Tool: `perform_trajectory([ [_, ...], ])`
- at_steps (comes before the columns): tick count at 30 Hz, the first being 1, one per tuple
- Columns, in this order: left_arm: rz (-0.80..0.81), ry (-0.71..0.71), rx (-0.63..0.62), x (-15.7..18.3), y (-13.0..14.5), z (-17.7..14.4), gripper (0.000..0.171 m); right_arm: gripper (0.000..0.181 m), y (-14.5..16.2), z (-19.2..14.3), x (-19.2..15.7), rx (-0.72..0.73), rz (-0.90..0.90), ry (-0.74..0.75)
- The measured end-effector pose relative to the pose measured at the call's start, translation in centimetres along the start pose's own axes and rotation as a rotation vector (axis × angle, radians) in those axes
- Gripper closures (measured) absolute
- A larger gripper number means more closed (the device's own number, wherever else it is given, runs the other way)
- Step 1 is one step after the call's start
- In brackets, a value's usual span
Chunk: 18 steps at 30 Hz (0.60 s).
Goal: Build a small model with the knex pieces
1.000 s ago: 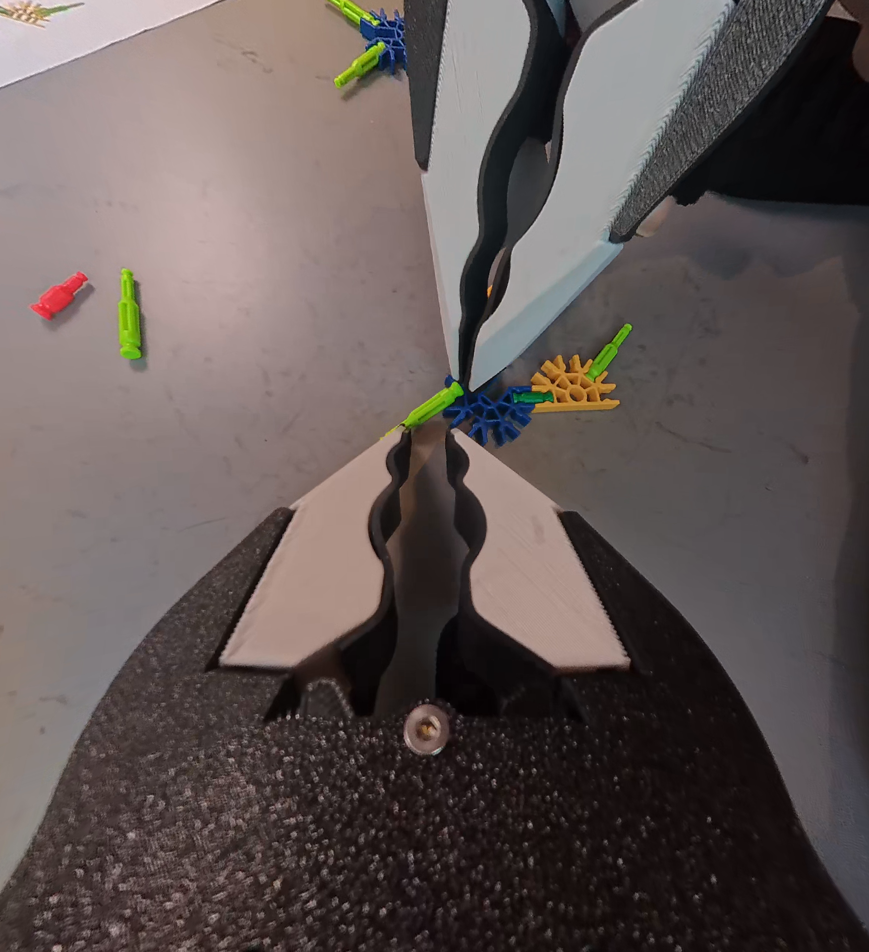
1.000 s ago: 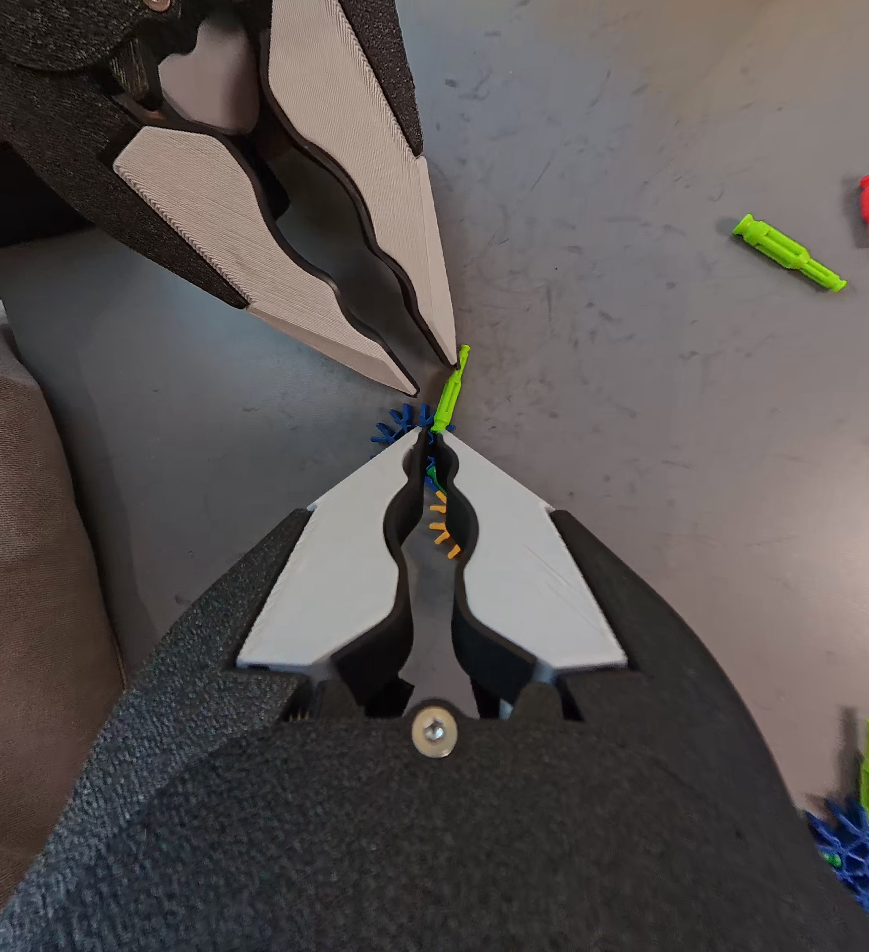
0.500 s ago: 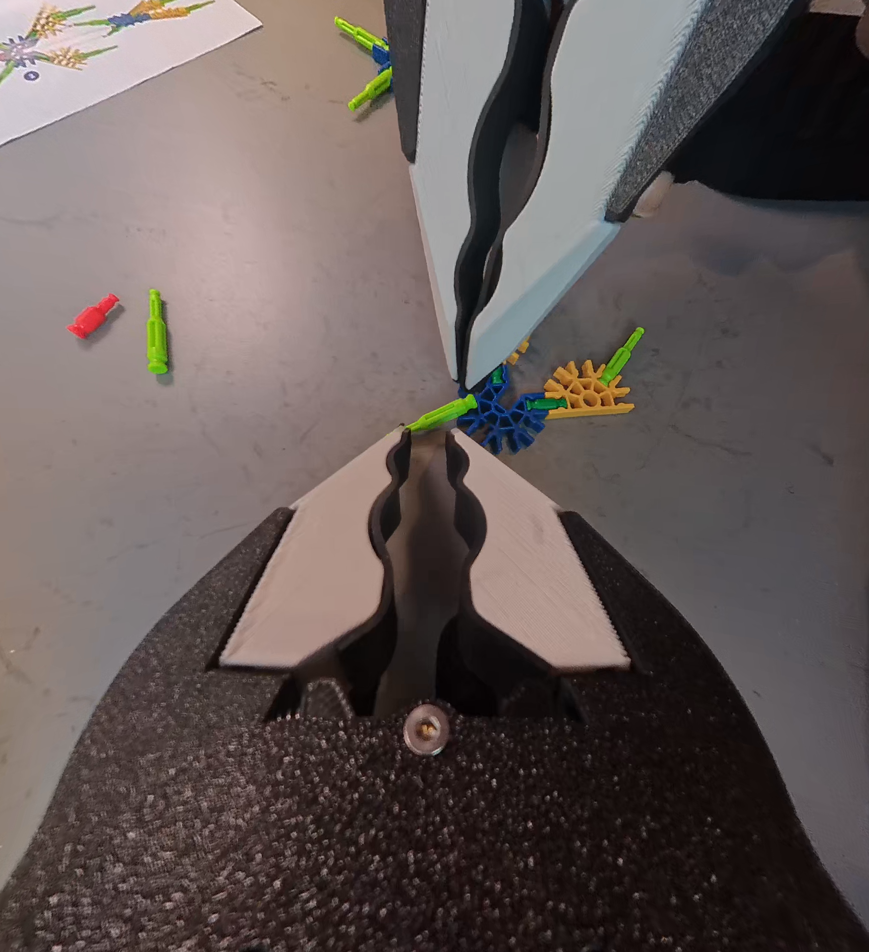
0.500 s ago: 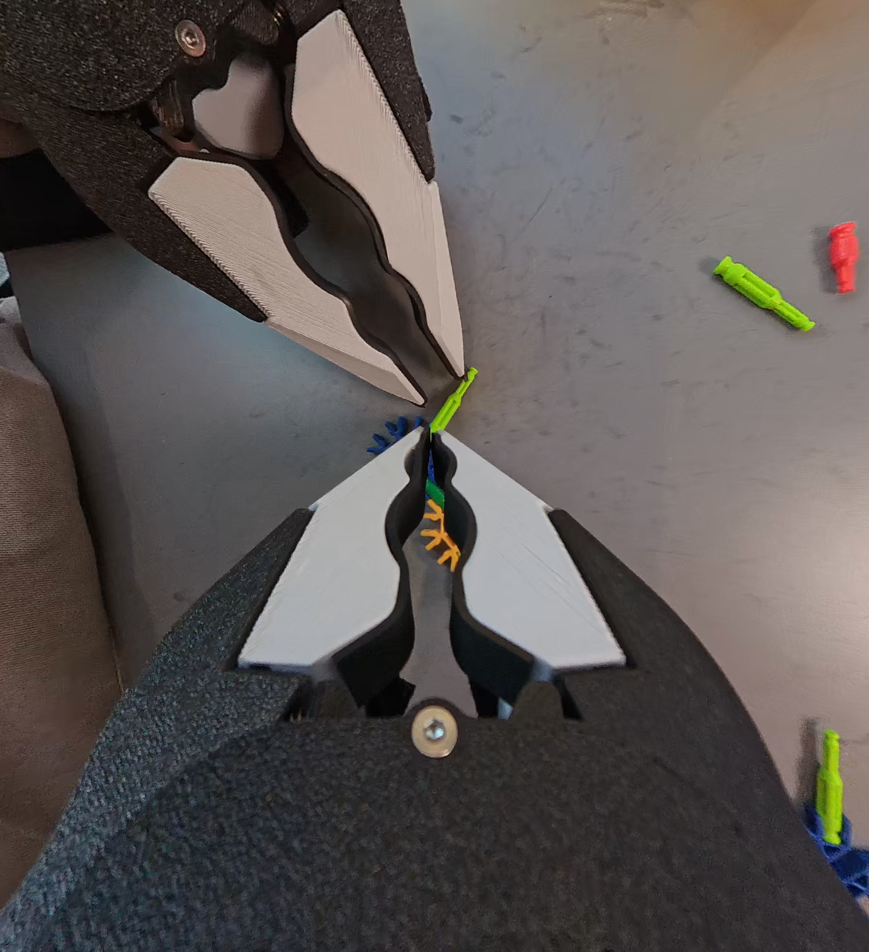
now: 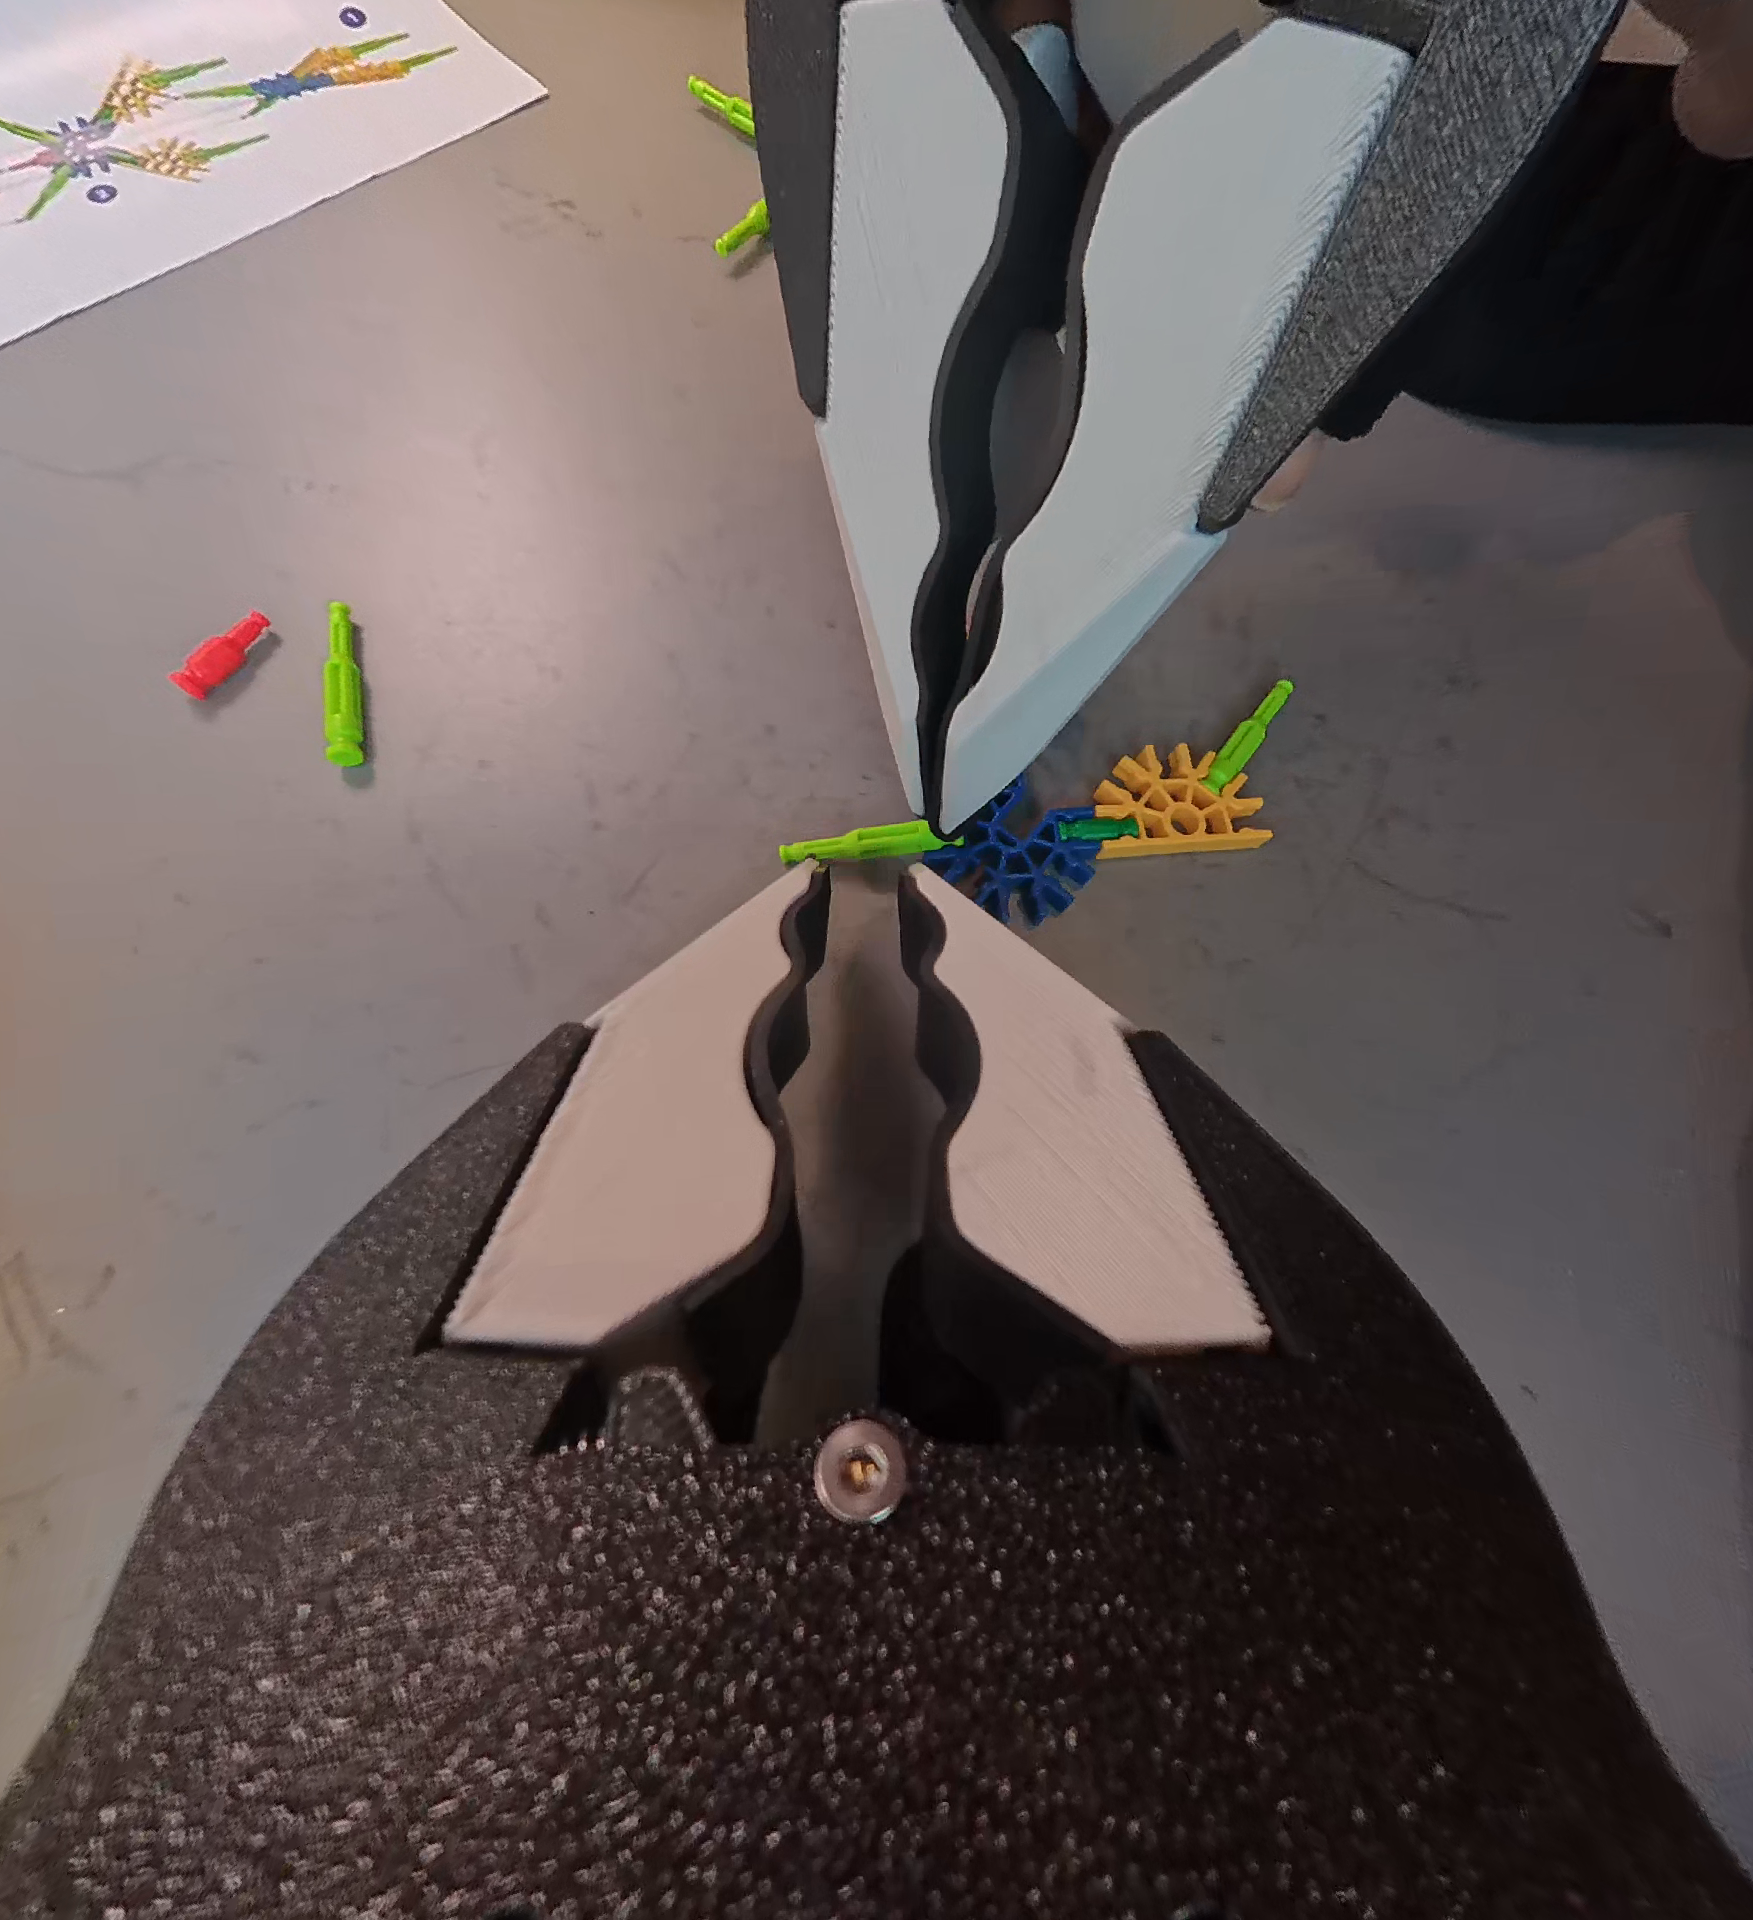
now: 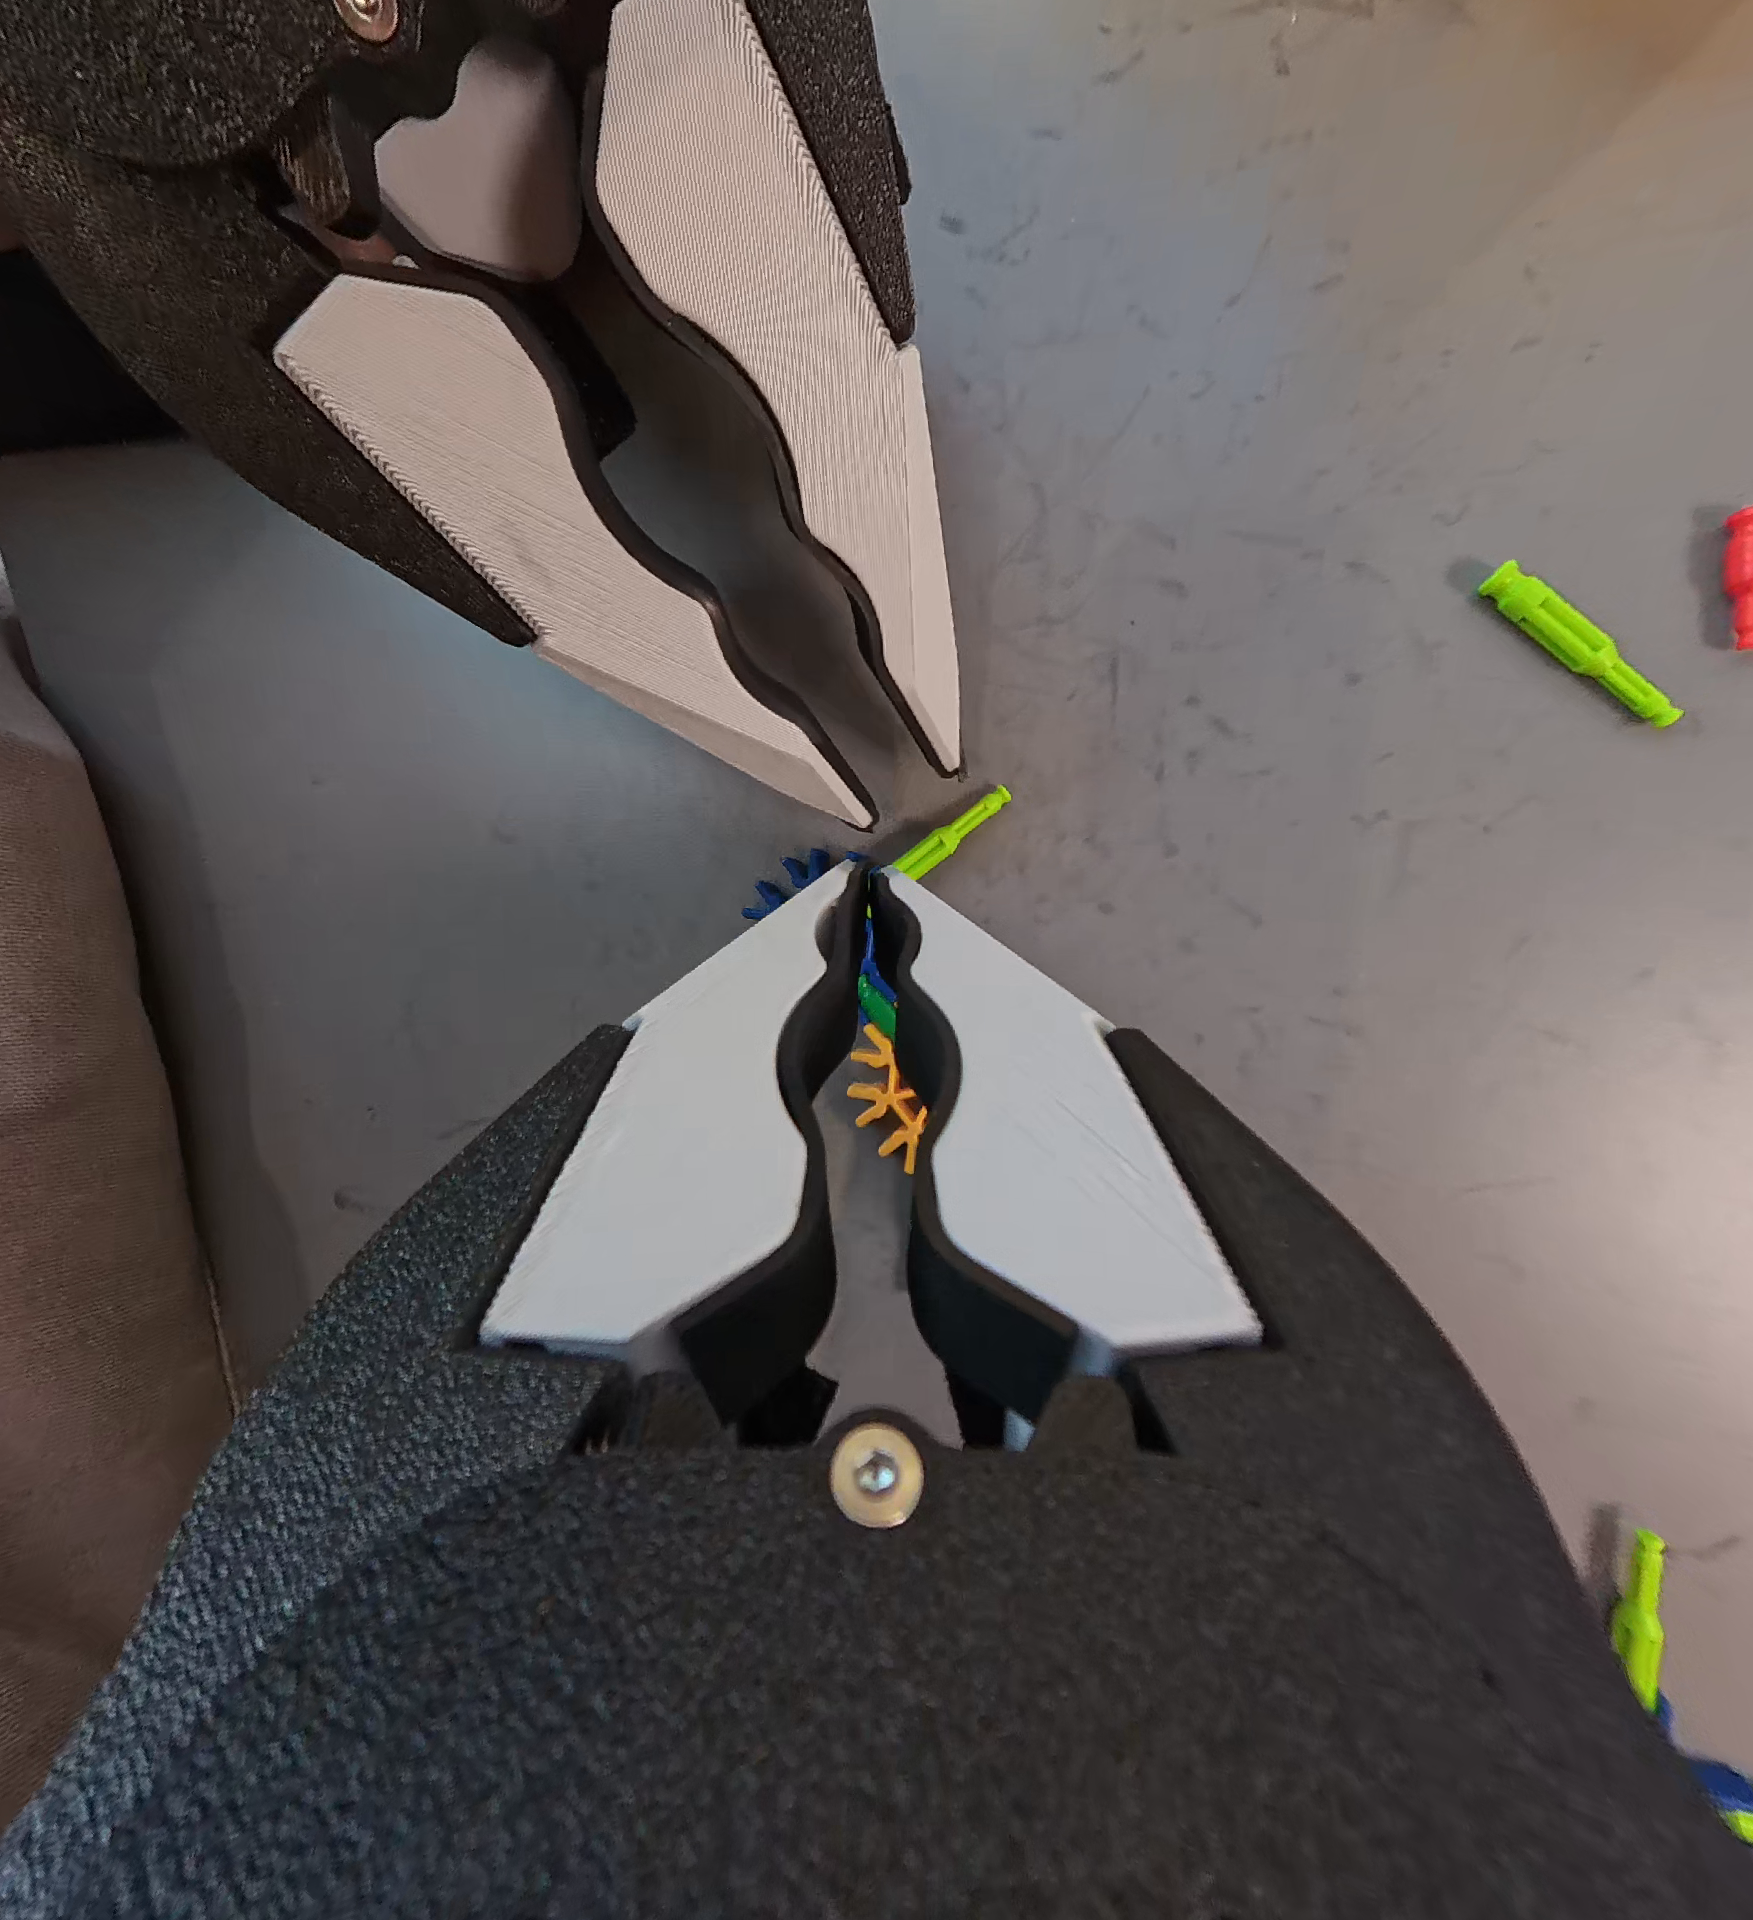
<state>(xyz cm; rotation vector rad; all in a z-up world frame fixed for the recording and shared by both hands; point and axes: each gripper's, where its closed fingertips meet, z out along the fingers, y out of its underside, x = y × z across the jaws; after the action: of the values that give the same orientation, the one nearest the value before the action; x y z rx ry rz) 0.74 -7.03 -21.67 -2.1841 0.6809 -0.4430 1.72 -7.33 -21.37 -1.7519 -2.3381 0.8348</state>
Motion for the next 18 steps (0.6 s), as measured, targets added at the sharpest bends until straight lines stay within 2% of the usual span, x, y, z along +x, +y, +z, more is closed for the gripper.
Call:
perform_trajectory([
  [5,0.027,0.095,-0.038,1.7,0.7,0.0,0.159,0.181,0.4,0.4,0.0,-0.071,-0.037,0.019],
  [18,0.015,0.109,-0.039,2.4,0.7,0.6,0.163,0.181,0.6,0.5,0.0,-0.167,-0.065,0.073],
])
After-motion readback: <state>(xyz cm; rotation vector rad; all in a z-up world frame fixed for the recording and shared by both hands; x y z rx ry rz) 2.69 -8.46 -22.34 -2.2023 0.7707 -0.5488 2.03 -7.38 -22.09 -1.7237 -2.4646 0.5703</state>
